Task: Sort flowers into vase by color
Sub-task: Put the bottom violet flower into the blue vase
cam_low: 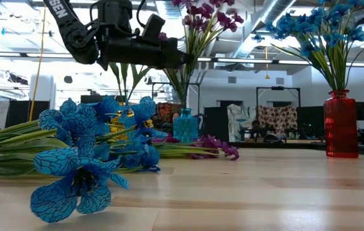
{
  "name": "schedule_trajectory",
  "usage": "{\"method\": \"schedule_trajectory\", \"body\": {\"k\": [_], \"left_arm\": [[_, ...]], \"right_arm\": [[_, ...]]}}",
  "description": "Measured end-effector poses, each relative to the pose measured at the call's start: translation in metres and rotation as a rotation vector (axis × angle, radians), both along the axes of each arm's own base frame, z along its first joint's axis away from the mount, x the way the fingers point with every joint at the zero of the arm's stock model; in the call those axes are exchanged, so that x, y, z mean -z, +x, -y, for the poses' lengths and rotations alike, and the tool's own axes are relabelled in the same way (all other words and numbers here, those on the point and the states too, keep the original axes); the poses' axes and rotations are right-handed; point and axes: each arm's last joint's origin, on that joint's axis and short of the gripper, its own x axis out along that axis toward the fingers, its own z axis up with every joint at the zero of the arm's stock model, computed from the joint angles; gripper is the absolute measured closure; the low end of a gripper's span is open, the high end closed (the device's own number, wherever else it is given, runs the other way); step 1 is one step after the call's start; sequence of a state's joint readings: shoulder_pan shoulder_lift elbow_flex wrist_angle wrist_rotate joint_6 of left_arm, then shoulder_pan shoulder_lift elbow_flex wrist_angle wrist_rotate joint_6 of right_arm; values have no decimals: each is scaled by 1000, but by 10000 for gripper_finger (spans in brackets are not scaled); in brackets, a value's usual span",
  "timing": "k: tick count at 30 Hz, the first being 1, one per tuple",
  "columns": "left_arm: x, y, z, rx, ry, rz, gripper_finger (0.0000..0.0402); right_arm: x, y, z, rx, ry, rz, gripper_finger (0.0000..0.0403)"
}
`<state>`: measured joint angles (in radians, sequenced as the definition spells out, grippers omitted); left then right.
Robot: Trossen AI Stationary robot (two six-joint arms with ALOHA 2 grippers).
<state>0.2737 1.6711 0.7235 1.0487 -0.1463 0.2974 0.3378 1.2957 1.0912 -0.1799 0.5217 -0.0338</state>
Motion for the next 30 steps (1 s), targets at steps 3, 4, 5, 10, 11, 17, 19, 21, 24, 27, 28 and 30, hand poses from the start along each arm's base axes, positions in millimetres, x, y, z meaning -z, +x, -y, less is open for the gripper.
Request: {"method": "schedule_trajectory", "body": {"k": [3, 4, 5, 10, 11, 17, 19, 21, 24, 27, 28, 30], "left_arm": [[1, 0, 0, 0, -6, -9, 397], [1, 0, 0, 0, -9, -9, 396], [1, 0, 0, 1, -16, -7, 394], [1, 0, 0, -11, -56, 11, 361], [1, 0, -1, -22, -57, 12, 352], [1, -1, -2, -94, -73, 21, 299], [1, -1, -2, -98, -87, 28, 283], [2, -1, -2, -96, -89, 24, 266], [3, 0, 0, -88, -94, 7, 241], [5, 1, 4, -78, -97, -9, 218], [5, 1, 5, -74, -97, -9, 212], [5, 2, 8, -65, -93, -11, 201]], "right_arm": [[0, 0, 0, 0, 0, 0, 204], [0, 0, 0, 0, 0, 0, 204], [0, 0, 0, 0, 0, 0, 204], [0, 0, 0, 0, 0, 0, 204], [0, 0, 0, 0, 0, 0, 204], [0, 0, 0, 0, 0, 0, 204], [0, 0, 0, 0, 0, 0, 204], [0, 0, 0, 0, 0, 0, 204], [0, 0, 0, 0, 0, 0, 204], [0, 0, 0, 0, 0, 0, 204], [0, 0, 0, 0, 0, 0, 204], [0, 0, 0, -1, 0, 0, 204]]}}
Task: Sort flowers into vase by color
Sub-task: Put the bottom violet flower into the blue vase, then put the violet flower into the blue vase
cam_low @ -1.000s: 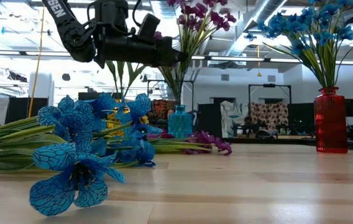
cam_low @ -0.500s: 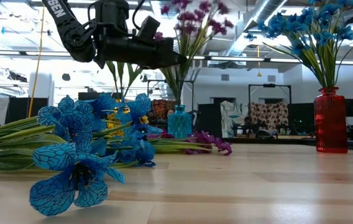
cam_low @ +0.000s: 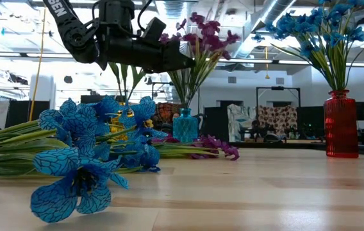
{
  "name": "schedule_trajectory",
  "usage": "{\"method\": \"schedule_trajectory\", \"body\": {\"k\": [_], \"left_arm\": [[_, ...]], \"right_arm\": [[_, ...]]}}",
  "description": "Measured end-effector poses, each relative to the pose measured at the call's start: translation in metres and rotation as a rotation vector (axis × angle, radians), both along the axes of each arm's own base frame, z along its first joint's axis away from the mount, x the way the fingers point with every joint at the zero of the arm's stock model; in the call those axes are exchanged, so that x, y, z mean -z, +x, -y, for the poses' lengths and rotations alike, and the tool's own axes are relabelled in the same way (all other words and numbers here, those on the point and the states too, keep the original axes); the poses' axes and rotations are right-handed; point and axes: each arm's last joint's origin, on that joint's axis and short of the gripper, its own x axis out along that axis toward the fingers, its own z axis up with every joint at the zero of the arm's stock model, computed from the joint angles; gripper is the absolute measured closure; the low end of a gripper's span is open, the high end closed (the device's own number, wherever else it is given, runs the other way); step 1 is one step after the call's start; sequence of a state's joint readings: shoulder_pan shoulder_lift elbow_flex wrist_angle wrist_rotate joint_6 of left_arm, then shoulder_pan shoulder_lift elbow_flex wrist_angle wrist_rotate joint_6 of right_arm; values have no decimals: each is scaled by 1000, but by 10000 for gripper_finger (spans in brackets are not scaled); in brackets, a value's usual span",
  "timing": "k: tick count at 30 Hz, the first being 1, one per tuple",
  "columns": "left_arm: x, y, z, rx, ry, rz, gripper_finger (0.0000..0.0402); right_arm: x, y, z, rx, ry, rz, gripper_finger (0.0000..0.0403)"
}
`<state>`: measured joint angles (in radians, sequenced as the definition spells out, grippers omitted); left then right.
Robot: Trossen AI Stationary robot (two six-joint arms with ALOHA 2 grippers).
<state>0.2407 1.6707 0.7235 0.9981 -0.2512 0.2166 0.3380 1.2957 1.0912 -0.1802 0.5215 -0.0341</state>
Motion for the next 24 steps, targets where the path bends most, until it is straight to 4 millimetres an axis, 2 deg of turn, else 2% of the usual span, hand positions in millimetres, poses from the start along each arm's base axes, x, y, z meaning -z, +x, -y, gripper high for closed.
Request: {"method": "schedule_trajectory", "body": {"k": [11, 20, 24], "left_arm": [[2, 3, 14, 33, 32, -37, 180], [4, 1, 29, -178, 16, -111, 180], [4, -4, 41, -166, -59, -184, 180]], "right_arm": [[0, 0, 0, 0, -1, -3, 204], [1, 0, 0, 0, -4, -12, 204], [2, -1, 0, 0, -6, -18, 204]]}}
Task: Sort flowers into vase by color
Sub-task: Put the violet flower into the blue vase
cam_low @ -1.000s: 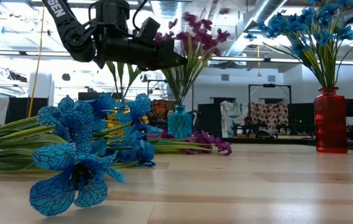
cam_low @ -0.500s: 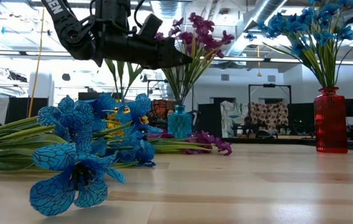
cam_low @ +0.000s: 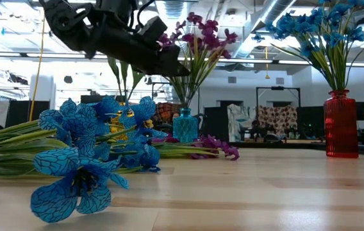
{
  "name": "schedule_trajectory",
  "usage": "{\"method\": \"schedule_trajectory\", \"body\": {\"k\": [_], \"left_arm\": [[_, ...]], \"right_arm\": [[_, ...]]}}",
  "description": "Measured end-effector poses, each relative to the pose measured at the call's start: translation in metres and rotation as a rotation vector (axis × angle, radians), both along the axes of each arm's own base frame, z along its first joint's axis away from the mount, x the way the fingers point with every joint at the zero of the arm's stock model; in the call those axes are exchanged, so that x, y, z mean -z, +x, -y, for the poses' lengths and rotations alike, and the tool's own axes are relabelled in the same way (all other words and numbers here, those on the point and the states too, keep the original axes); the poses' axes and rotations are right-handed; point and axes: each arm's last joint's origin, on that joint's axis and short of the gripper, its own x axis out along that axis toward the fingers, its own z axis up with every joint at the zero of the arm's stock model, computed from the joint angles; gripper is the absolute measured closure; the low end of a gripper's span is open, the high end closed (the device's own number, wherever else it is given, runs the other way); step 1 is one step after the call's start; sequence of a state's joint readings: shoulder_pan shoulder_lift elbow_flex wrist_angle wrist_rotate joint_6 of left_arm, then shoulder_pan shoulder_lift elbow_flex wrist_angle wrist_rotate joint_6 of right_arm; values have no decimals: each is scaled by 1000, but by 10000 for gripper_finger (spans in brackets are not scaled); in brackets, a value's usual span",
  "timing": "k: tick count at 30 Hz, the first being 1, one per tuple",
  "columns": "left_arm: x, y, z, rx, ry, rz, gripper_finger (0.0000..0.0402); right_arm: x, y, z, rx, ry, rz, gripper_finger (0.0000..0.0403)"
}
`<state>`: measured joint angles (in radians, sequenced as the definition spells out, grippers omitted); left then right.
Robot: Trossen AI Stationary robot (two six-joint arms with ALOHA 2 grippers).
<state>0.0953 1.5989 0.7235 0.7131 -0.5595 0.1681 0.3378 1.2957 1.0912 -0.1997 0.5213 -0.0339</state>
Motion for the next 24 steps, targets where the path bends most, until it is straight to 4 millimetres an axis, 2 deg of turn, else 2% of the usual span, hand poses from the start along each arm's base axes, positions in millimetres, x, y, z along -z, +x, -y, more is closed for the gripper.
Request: {"method": "schedule_trajectory", "body": {"k": [8, 12, 19, 24], "left_arm": [[-1, -13, 28, 56, -152, -95, 180], [1, -18, 44, 153, -234, -151, 180], [9, -25, 65, 268, -473, -205, 180], [21, -34, 74, 250, -685, -289, 180]], "right_arm": [[0, 0, 0, 0, -1, -4, 204], [0, 0, 0, 0, -2, -5, 204], [0, 0, 0, 0, -2, -5, 204], [0, 0, 0, 0, -2, -5, 204]]}}
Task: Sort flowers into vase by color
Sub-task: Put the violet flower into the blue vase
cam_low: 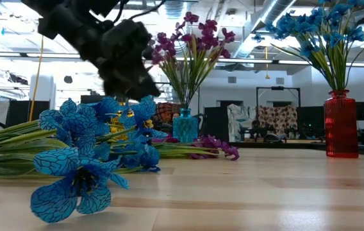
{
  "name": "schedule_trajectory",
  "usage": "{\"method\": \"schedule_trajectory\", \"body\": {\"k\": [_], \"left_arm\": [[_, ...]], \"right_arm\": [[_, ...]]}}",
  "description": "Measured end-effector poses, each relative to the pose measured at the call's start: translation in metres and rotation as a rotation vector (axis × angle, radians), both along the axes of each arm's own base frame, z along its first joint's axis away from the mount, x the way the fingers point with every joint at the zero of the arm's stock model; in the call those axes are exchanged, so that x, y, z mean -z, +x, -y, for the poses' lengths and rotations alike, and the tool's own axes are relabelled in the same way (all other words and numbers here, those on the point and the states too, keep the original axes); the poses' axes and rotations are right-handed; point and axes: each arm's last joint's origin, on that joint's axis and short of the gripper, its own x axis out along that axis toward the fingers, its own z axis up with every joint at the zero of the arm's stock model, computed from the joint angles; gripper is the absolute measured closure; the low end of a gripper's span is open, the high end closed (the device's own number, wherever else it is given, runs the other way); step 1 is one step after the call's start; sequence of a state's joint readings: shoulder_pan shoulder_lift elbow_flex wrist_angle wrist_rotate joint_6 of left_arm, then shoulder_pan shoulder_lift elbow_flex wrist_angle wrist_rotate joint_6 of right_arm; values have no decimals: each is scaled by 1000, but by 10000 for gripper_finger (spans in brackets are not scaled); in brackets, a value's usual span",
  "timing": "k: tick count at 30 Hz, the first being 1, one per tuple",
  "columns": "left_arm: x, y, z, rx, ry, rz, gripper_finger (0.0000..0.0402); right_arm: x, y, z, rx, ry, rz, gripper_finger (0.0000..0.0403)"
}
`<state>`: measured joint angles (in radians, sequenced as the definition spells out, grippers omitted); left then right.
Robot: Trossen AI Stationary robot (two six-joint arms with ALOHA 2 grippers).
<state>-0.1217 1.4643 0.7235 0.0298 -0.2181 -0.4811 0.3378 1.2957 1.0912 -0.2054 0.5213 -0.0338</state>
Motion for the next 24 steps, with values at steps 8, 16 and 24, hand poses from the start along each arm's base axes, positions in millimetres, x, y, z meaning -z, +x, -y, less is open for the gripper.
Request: {"method": "schedule_trajectory", "body": {"k": [8, 16, 24], "left_arm": [[11, -8, 8, -71, -243, -126, 180], [14, -8, 11, -124, -296, -126, 180], [33, 6, 17, -126, -296, -197, 180]], "right_arm": [[0, 0, 0, 0, 0, 0, 204], [0, 0, 0, -1, 0, -2, 204], [1, -1, 0, 0, -4, -14, 204]]}}
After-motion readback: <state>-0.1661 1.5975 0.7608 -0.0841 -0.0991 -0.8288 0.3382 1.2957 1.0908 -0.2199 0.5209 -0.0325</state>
